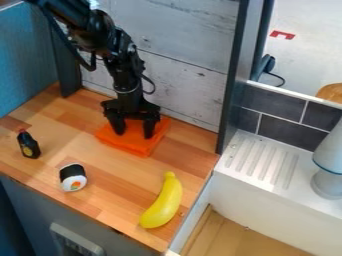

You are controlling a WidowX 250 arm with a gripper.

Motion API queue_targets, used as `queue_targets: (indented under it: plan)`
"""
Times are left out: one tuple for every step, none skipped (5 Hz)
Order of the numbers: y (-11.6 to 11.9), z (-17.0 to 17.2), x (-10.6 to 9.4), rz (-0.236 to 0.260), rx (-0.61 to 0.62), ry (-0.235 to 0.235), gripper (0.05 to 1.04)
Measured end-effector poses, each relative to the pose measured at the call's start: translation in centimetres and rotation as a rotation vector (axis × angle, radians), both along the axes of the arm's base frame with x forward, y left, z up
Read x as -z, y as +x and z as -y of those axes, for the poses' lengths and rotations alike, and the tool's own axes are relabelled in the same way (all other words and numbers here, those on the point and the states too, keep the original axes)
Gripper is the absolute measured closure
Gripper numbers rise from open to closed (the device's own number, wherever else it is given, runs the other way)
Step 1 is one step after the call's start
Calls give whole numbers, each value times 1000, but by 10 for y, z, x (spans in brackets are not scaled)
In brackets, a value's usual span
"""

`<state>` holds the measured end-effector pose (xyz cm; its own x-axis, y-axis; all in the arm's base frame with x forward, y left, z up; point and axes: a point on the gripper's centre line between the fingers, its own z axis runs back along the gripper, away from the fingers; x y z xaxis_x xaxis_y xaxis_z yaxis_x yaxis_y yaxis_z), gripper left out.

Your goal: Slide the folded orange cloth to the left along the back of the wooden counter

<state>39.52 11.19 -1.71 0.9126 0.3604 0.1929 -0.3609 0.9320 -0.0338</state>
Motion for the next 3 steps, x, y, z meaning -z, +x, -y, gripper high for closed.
queue_targets:
  plan:
    - [0,-21,1,6,-54,1,83]
    - [-1,-49,2,0,-114,3,83]
    - [-5,-79,2,-2,-178,4,83]
